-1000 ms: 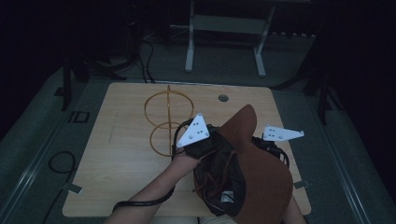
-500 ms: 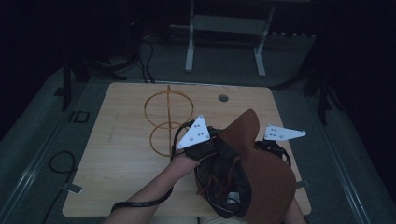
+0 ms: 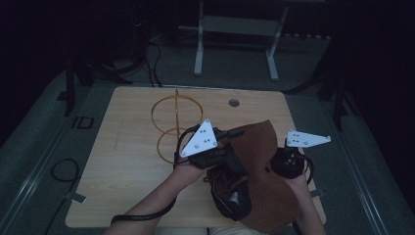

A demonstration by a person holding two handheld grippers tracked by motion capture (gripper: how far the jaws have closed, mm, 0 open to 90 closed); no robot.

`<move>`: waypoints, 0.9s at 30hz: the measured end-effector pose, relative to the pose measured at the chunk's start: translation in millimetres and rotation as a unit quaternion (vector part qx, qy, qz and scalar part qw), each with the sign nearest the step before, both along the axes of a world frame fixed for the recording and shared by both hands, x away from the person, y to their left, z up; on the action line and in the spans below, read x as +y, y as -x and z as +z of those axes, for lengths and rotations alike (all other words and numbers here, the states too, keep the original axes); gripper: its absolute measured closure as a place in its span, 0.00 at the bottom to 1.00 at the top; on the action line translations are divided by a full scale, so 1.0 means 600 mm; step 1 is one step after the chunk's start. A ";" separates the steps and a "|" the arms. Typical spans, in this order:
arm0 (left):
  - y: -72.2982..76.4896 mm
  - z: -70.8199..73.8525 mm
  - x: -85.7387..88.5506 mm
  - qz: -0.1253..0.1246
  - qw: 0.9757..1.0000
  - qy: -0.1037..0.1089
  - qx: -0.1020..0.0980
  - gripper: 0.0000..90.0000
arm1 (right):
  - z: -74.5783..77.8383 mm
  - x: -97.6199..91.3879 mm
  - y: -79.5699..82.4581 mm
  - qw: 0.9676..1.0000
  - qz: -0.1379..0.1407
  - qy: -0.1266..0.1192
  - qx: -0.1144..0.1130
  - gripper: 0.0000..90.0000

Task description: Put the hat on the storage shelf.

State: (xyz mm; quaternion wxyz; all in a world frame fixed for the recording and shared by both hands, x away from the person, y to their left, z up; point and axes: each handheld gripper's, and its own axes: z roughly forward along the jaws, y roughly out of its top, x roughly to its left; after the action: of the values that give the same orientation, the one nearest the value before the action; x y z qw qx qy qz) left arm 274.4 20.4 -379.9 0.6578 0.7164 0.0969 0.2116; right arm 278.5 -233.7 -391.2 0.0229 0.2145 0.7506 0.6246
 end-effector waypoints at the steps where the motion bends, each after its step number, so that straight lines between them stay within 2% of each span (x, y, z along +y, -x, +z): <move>1: 0.001 0.002 0.002 0.000 1.000 -0.003 0.000 0.70 | 0.002 -0.002 0.001 1.000 0.000 0.001 -0.004 0.99; 4: 0.004 0.004 0.009 0.001 1.000 -0.011 0.006 0.67 | 0.006 -0.013 -0.001 1.000 -0.006 -0.005 -0.004 0.99; 6: 0.005 0.003 0.015 0.005 1.000 -0.011 0.010 0.63 | 0.011 -0.022 -0.002 1.000 -0.016 -0.012 -0.006 0.99; 9: 0.005 0.001 0.024 0.010 1.000 -0.010 0.018 0.63 | 0.016 -0.033 -0.001 0.999 -0.026 -0.018 -0.009 0.99; 10: 0.005 -0.001 0.030 0.011 1.000 -0.009 0.024 0.63 | 0.022 -0.044 -0.002 0.999 -0.042 -0.021 -0.016 0.99; 13: 0.004 -0.007 0.043 0.022 0.999 -0.013 0.031 0.63 | 0.026 -0.054 -0.005 0.998 -0.050 -0.029 -0.018 0.99; 15: 0.004 -0.013 0.052 0.031 0.999 -0.018 0.036 0.63 | 0.032 -0.070 -0.012 0.997 -0.072 -0.035 -0.022 0.99; 16: 0.004 -0.018 0.057 0.034 0.998 -0.022 0.039 0.63 | 0.032 -0.070 -0.012 0.997 -0.072 -0.035 -0.022 0.99; 19: 0.004 -0.042 0.075 0.043 0.997 -0.040 0.044 0.64 | 0.037 -0.087 -0.030 0.994 -0.096 -0.043 -0.023 0.98; 20: 0.002 -0.058 0.088 0.044 0.996 -0.045 0.059 0.64 | 0.037 -0.088 -0.033 0.994 -0.099 -0.041 -0.024 0.98; 21: 0.002 -0.058 0.088 0.044 0.996 -0.045 0.059 0.63 | 0.037 -0.088 -0.033 0.994 -0.099 -0.041 -0.024 0.98; 24: -0.001 -0.087 0.109 0.053 0.993 -0.057 0.089 0.60 | 0.041 -0.092 -0.043 0.992 -0.116 -0.036 -0.028 0.98; 25: -0.001 -0.110 0.119 0.062 0.990 -0.070 0.106 0.58 | 0.043 -0.094 -0.050 0.991 -0.124 -0.034 -0.029 0.98; 26: -0.001 -0.110 0.119 0.062 0.990 -0.070 0.106 0.58 | 0.045 -0.094 -0.053 0.990 -0.131 -0.033 -0.029 0.98; 27: 0.001 -0.122 0.124 0.066 0.989 -0.075 0.110 0.58 | 0.046 -0.094 -0.057 0.990 -0.135 -0.035 -0.030 0.98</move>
State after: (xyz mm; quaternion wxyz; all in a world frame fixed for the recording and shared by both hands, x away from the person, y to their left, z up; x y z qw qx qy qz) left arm 273.8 95.1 -453.1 0.5723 0.7746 0.1997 0.1806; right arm 312.5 -290.4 -363.4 0.1220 0.2952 0.6914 0.6480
